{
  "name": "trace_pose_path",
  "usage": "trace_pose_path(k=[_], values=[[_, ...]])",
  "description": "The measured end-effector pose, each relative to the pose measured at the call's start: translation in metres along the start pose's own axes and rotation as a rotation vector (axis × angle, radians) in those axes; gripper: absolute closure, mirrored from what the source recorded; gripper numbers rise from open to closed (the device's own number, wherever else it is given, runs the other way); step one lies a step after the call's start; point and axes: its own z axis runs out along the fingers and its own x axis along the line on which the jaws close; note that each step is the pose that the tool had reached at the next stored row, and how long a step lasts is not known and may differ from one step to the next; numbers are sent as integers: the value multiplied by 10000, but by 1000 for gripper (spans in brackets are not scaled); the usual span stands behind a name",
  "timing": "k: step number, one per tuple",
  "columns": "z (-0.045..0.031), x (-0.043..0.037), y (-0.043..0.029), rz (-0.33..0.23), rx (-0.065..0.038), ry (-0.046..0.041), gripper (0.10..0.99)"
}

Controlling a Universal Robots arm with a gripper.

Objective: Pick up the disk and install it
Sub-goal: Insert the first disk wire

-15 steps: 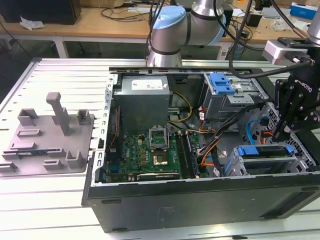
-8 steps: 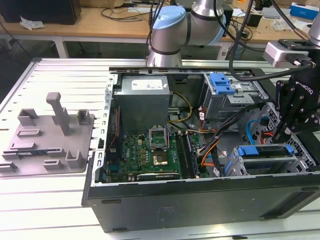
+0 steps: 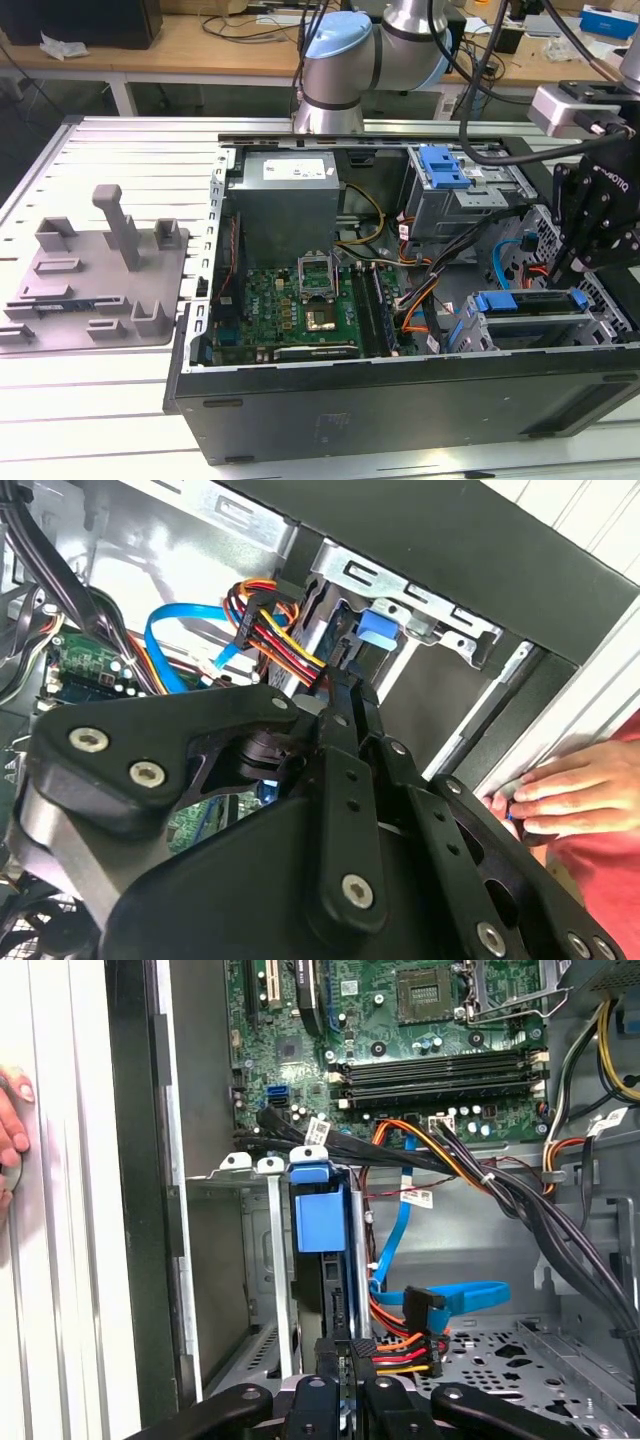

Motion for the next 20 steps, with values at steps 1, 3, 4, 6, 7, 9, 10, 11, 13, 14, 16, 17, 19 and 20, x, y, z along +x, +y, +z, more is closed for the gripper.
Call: trace_pose_path(k=[1, 3, 4, 6, 7, 9, 10, 11, 13, 14, 16, 17, 19, 20], values=[[0, 0, 0, 0, 0, 0, 925], [1, 1, 0, 0, 0, 1, 925], [1, 1, 0, 0, 0, 2, 925], [6, 0, 0, 0, 0, 1, 925], [10, 0, 0, 0, 0, 2, 925], [16, -1, 1, 0, 0, 1, 925], [18, -1, 1, 0, 0, 2, 925], [21, -1, 2, 0, 0, 1, 925], [24, -2, 3, 0, 0, 1, 925], [26, -2, 4, 0, 0, 0, 925], [31, -2, 4, 0, 0, 1, 925], [32, -2, 4, 0, 0, 1, 925], [37, -2, 4, 0, 0, 1, 925], [40, -3, 4, 0, 0, 0, 925]])
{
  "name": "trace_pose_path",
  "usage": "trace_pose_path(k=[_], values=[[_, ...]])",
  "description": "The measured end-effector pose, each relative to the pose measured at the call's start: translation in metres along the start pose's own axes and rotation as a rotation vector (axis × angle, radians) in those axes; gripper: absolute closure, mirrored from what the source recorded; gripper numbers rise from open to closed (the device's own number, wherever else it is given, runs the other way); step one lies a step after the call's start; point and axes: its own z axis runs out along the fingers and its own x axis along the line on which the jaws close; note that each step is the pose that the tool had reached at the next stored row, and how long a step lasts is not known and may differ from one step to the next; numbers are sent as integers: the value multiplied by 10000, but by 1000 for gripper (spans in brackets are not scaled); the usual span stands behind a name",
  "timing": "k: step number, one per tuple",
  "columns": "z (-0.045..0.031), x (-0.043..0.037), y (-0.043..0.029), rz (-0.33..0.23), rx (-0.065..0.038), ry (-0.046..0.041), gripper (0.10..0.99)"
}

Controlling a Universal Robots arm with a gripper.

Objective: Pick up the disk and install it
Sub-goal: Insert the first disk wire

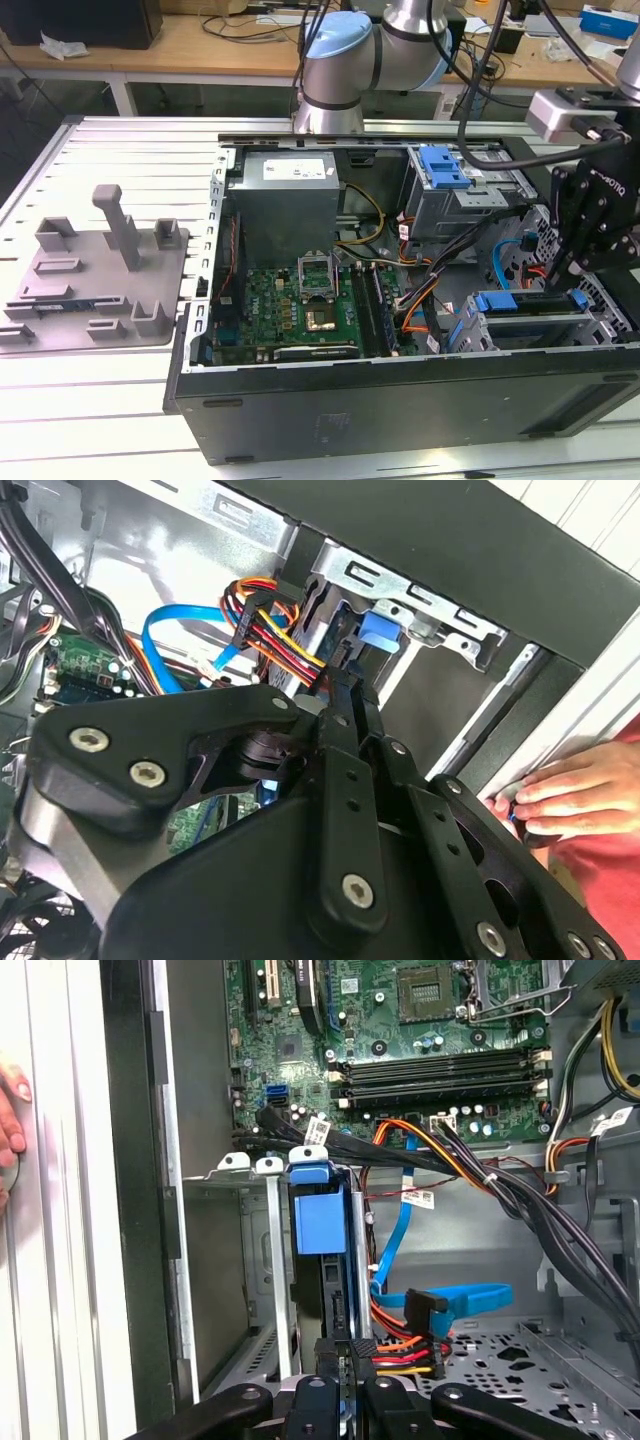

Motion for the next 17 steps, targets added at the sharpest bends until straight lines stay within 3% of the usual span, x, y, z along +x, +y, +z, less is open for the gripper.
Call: trace_pose_path(k=[8, 11, 12, 14, 17], values=[[-6, -15, 0, 121, -23, 39, 925], [-32, -23, 0, 244, -35, 102, 925], [-39, -79, 1, 245, -34, 127, 925], [-42, -104, -17, 263, -47, 257, 925], [-37, -80, -19, 260, -48, 261, 925]])
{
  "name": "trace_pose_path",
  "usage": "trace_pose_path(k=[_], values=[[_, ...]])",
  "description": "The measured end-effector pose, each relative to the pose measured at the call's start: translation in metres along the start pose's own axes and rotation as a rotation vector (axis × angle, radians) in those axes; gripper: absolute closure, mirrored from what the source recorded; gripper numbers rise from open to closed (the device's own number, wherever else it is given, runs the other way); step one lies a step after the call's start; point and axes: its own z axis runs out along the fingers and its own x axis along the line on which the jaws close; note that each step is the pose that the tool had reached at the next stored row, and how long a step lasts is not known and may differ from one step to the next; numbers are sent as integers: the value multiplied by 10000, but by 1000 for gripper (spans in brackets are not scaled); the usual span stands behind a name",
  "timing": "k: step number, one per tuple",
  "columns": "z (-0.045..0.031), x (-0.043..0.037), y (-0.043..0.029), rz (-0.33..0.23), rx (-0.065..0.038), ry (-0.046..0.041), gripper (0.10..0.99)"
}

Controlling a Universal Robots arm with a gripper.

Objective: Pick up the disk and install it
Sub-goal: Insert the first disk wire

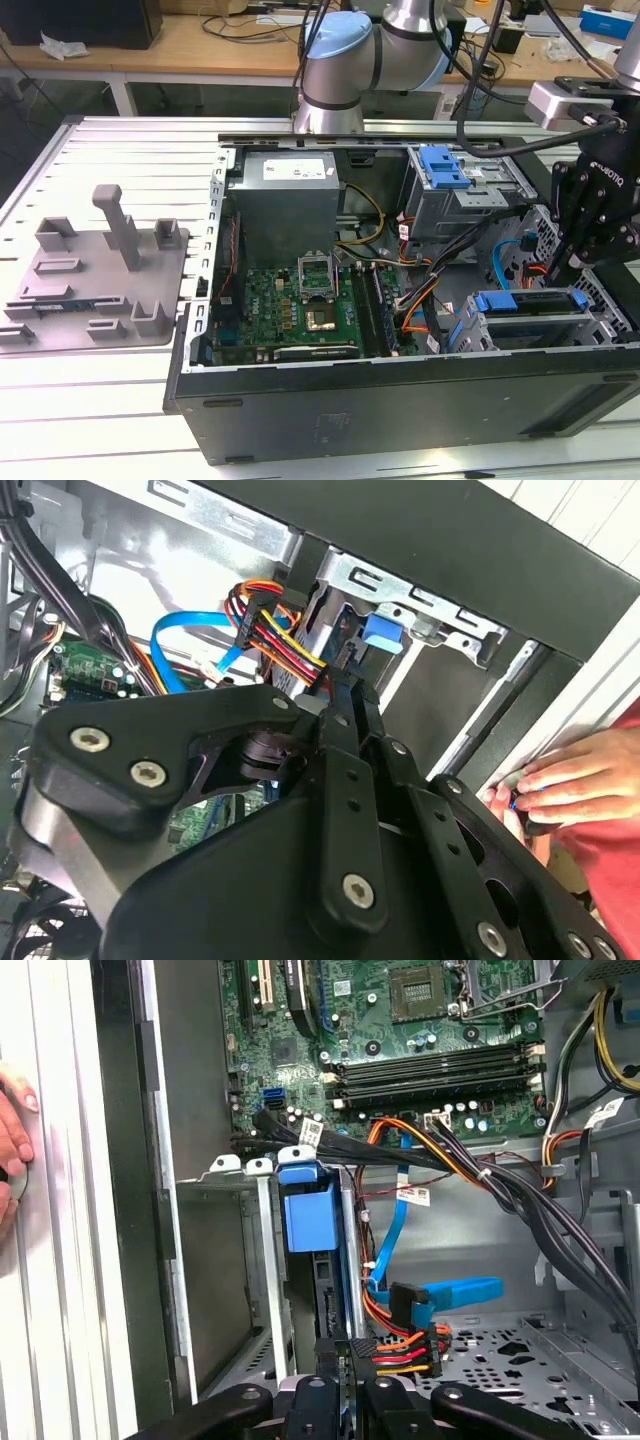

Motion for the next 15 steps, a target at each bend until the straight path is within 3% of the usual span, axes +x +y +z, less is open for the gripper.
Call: trace_pose_path(k=[15], values=[[62, 27, 1, -16, 3, 2, 925]])
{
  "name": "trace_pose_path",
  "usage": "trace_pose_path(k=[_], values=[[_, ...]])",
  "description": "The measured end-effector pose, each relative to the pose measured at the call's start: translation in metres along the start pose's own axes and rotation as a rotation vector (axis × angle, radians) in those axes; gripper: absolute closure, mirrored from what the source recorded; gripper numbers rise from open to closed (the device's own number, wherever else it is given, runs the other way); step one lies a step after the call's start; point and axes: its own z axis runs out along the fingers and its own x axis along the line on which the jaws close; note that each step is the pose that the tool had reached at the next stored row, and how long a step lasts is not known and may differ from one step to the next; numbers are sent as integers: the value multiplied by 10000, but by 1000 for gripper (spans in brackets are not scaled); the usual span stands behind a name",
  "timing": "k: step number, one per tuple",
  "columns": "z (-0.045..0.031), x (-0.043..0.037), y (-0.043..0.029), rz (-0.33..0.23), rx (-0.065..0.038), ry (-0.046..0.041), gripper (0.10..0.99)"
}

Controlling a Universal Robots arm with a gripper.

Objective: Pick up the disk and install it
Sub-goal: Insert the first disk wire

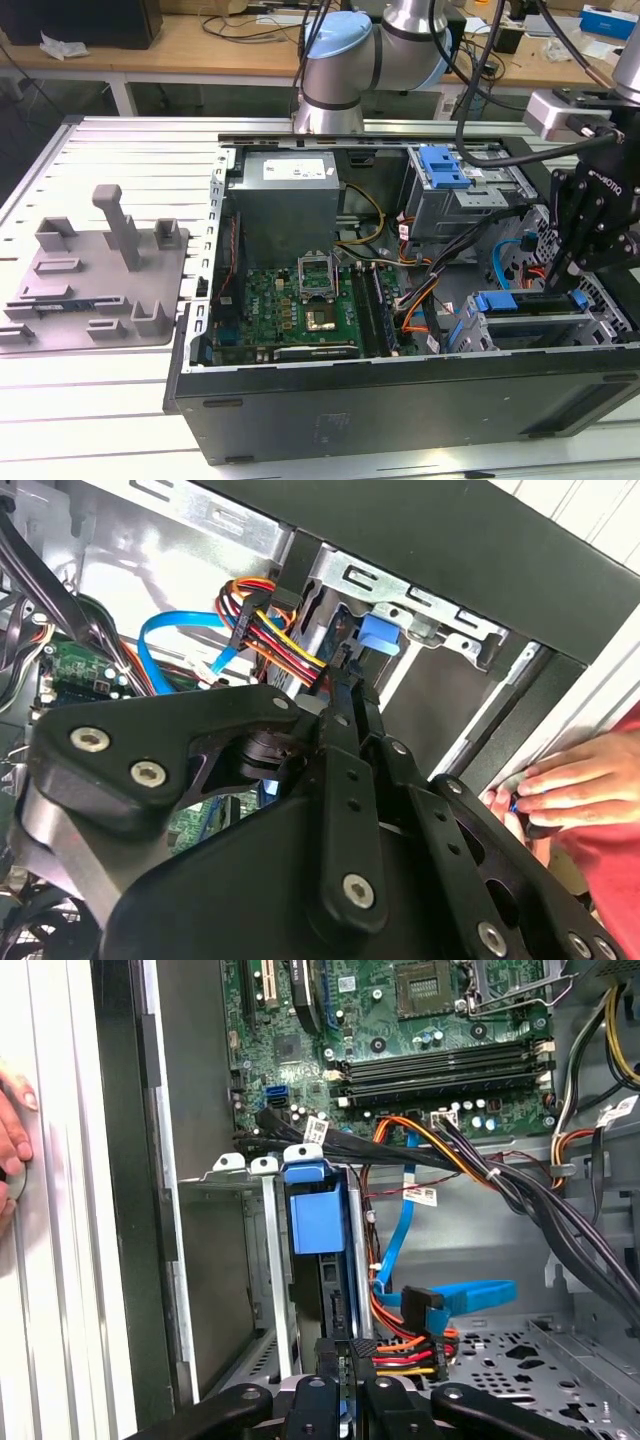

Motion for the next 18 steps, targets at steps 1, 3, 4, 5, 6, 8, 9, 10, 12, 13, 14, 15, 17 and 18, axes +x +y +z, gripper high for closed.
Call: trace_pose_path(k=[1, 3, 4, 5, 6, 8, 9, 10, 12, 13, 14, 15, 17, 18], values=[[1, 0, 1, 0, 0, -1, 925], [-4, -2, 2, 22, 1, 52, 925], [-12, -4, 2, 41, 2, 104, 925], [-14, -7, 2, 65, 3, 150, 925], [-15, -11, 2, 85, 3, 188, 925], [-16, -14, 2, 106, 1, 215, 925], [-17, -19, 2, 114, 1, 221, 925], [-16, -20, 3, 115, 1, 220, 925], [-18, -21, 2, 114, 2, 147, 925], [-25, -20, 2, 115, 1, 84, 925], [-36, -18, 3, 116, -4, -49, 925], [-57, -14, 2, 116, -8, -149, 925], [-84, -1, 1, 116, -17, -273, 925], [-94, 8, 1, 116, -23, -357, 925]])
